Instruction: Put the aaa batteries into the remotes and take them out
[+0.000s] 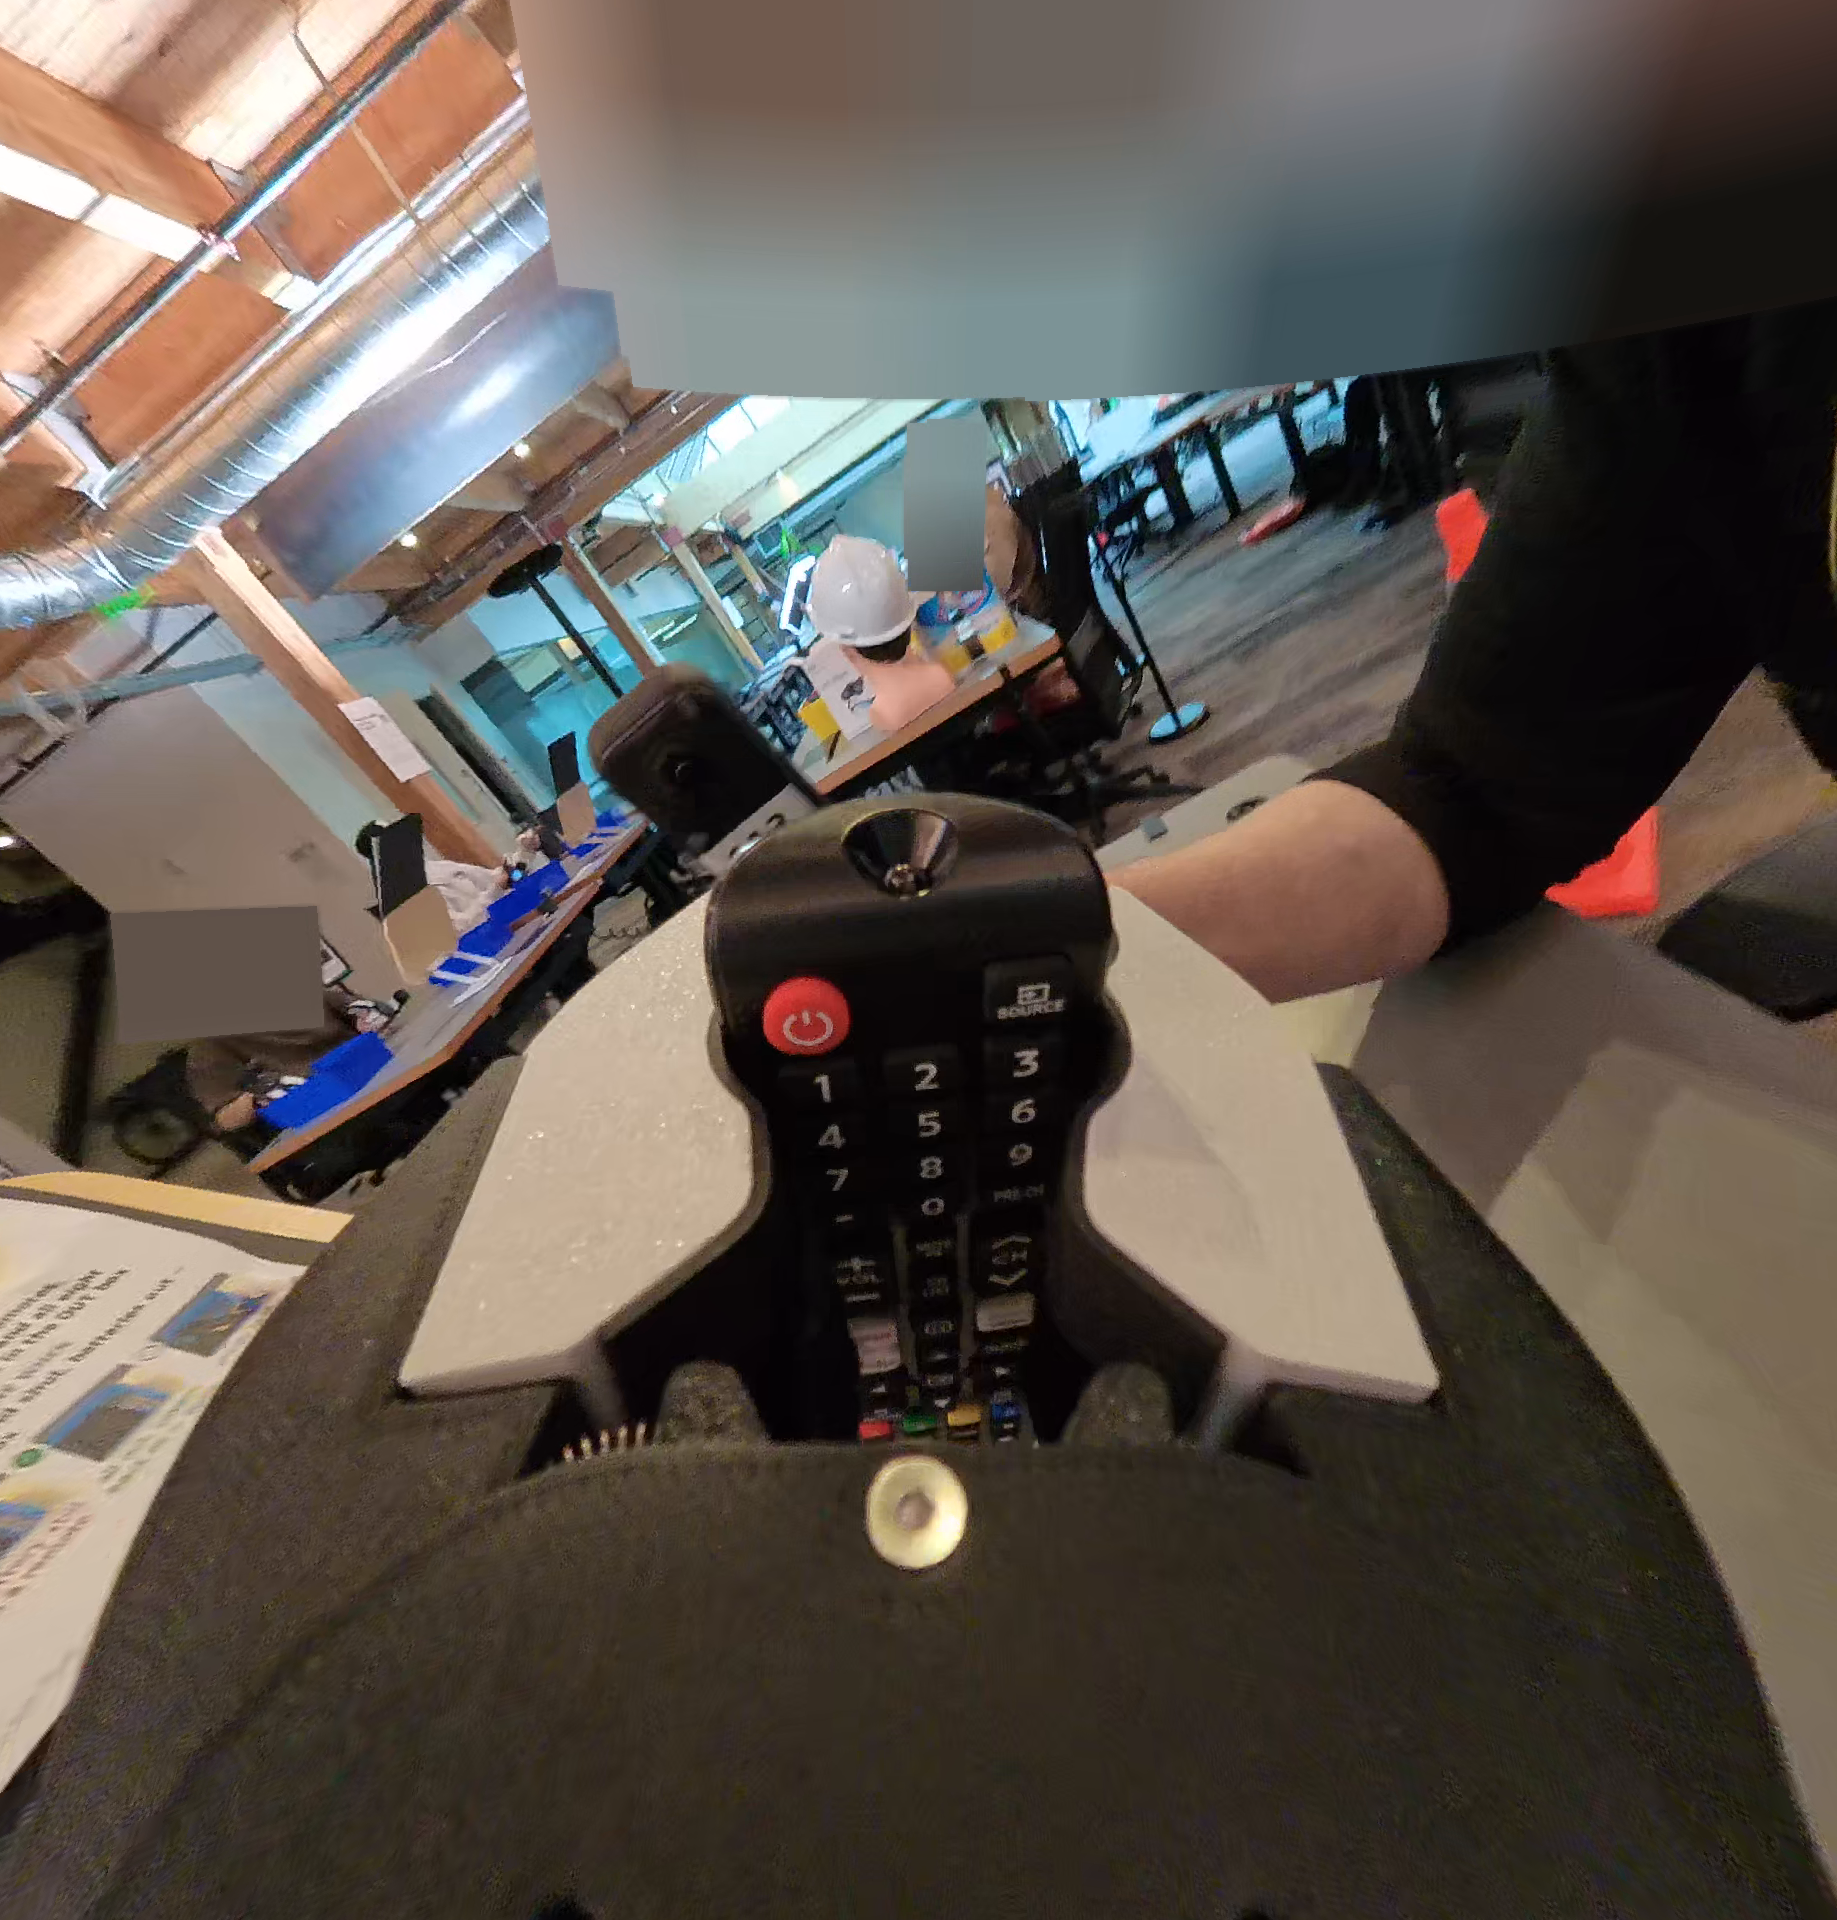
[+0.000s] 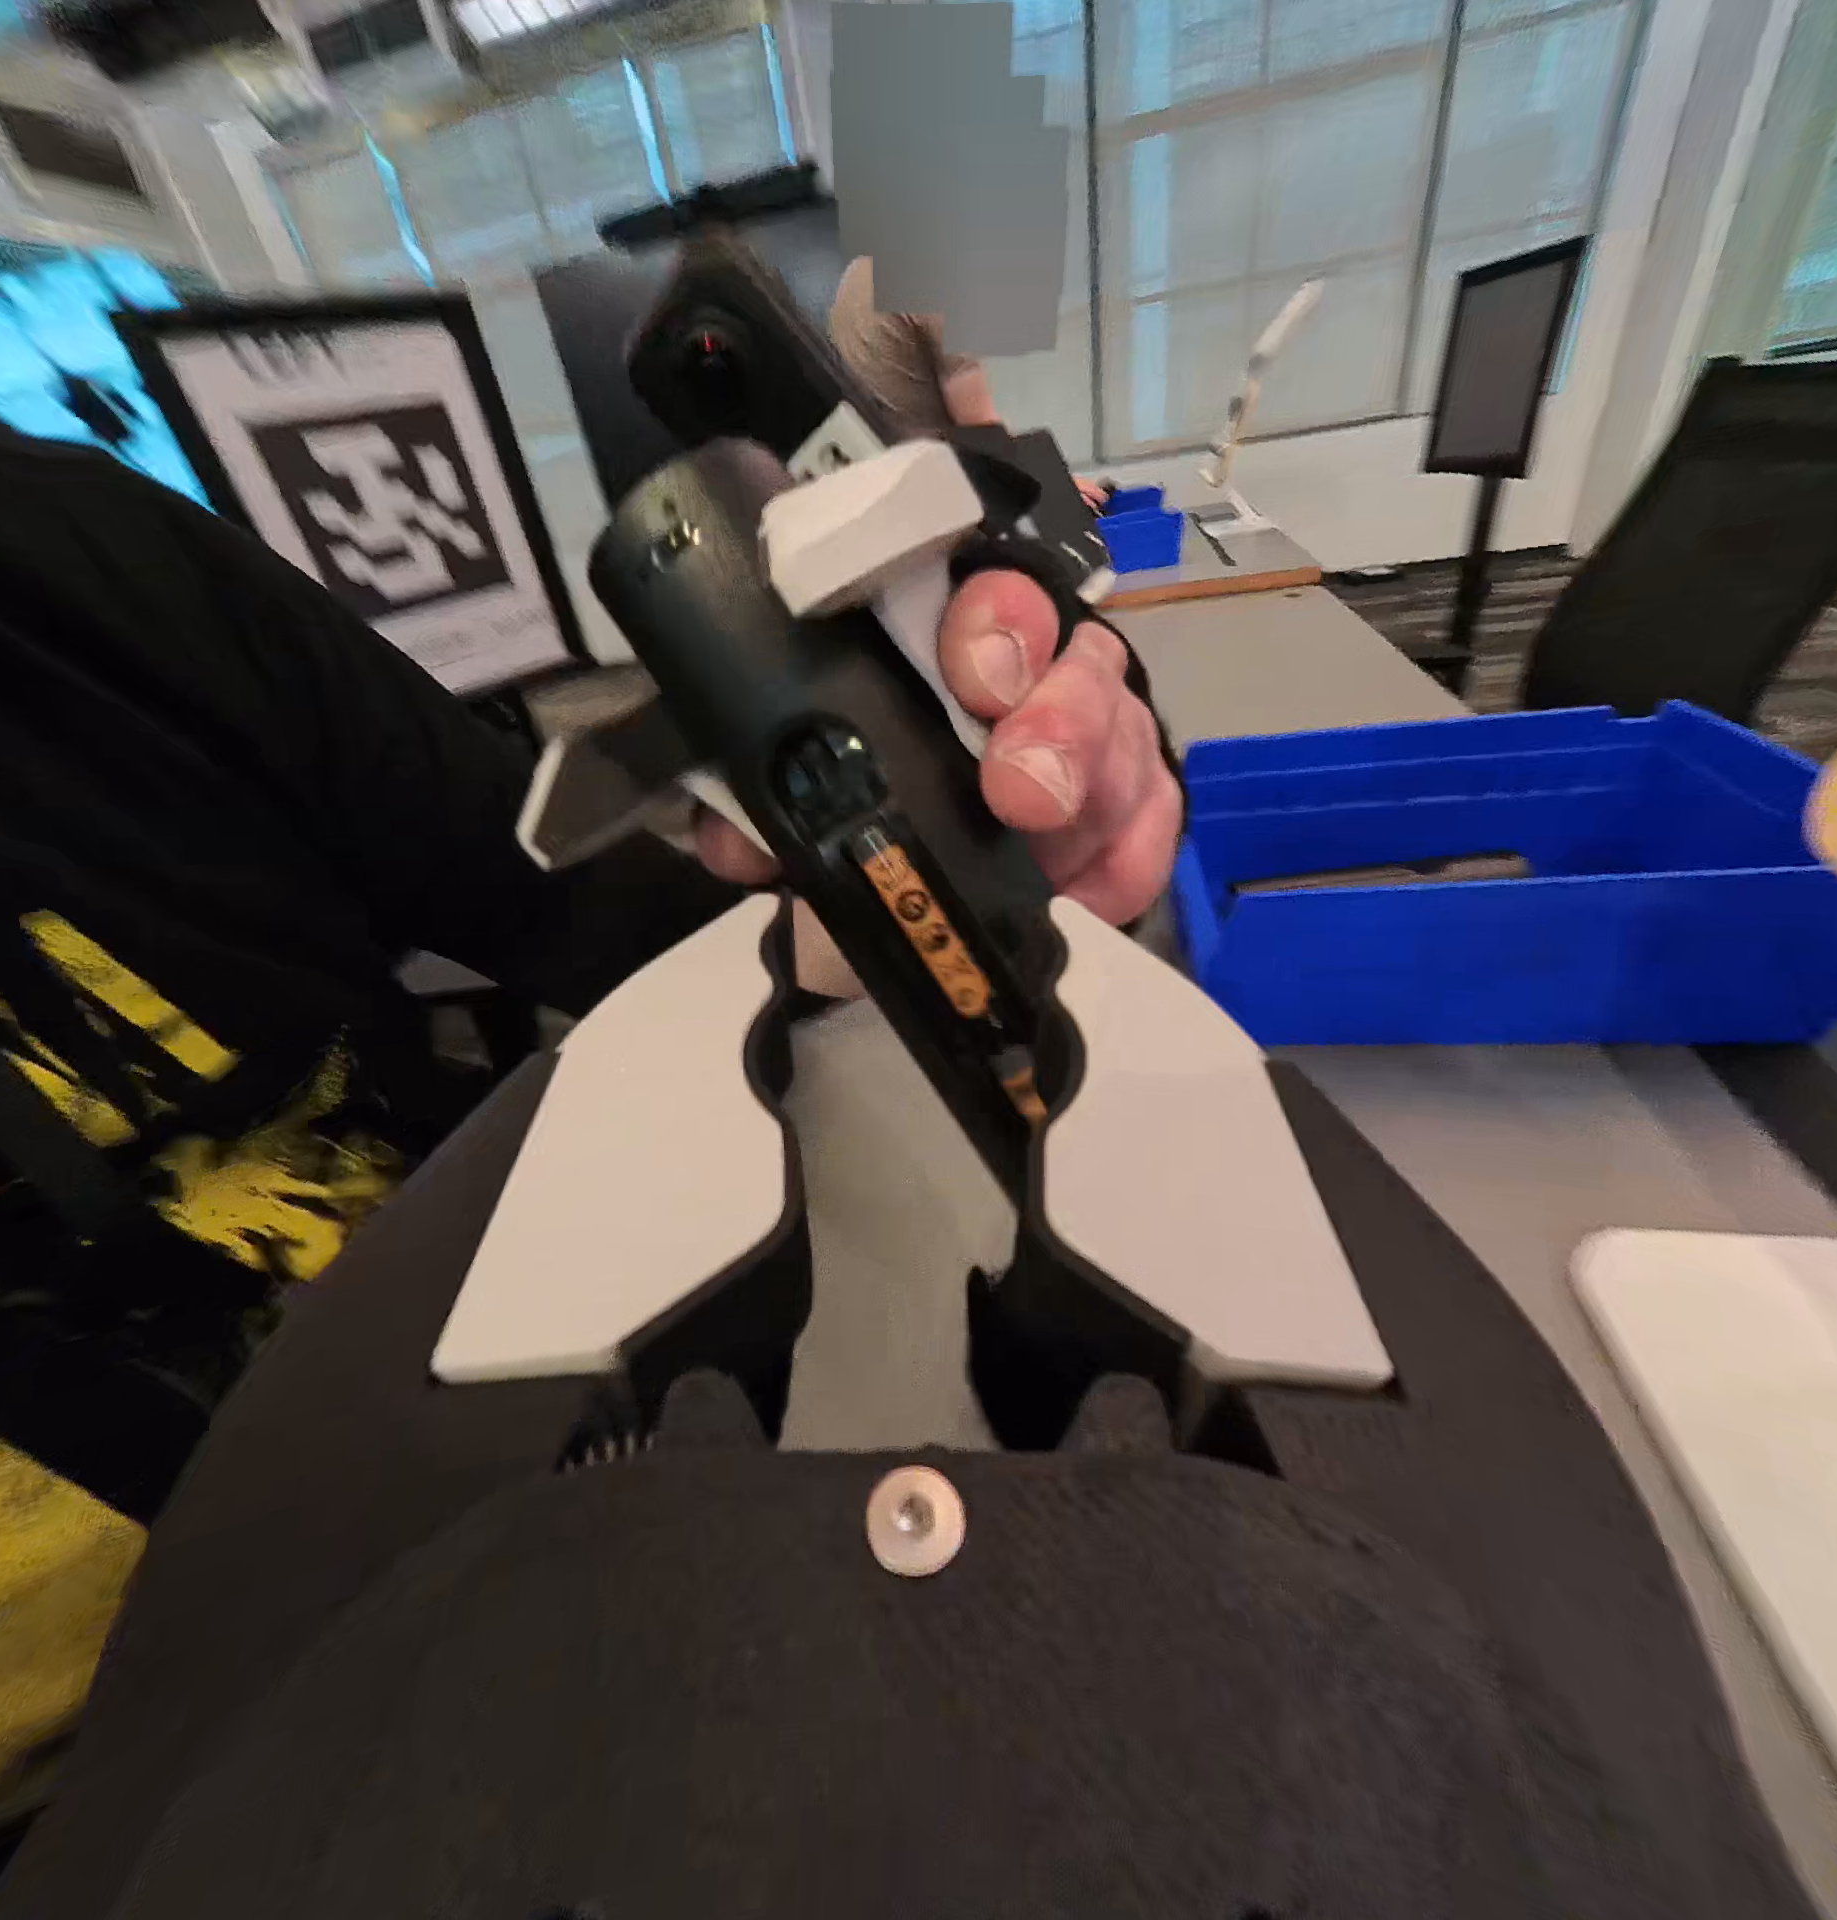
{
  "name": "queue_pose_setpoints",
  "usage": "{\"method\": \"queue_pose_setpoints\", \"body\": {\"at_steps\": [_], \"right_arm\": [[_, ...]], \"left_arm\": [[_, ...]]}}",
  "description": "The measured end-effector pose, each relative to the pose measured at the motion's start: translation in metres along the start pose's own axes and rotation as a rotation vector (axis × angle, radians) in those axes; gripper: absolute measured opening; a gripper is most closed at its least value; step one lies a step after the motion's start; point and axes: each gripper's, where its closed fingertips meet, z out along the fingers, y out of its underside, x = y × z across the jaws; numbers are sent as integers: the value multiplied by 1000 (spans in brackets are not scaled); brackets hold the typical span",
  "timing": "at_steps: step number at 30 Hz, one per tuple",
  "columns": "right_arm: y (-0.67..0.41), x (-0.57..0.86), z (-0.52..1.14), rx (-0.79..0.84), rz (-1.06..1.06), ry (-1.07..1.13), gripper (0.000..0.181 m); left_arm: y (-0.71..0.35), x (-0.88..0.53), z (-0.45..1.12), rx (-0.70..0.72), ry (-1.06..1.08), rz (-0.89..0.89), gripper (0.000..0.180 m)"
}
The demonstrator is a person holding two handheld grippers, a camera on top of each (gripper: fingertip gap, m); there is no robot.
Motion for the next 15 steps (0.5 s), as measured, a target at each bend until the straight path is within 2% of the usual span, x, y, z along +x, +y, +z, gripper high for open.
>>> {"method": "queue_pose_setpoints", "body": {"at_steps": [3,6,10,15], "right_arm": [[6,2,-6,-138,-220,120,45],[13,-2,-5,-233,-390,173,58],[14,-14,3,-256,-694,222,55],[15,-19,7,-344,-916,291,59]], "left_arm": [[-6,-4,-3,86,10,-96,59],[-14,-11,-7,191,14,-203,59],[-18,-23,-16,331,52,-419,59],[-9,-25,-14,389,110,-588,59]]}}
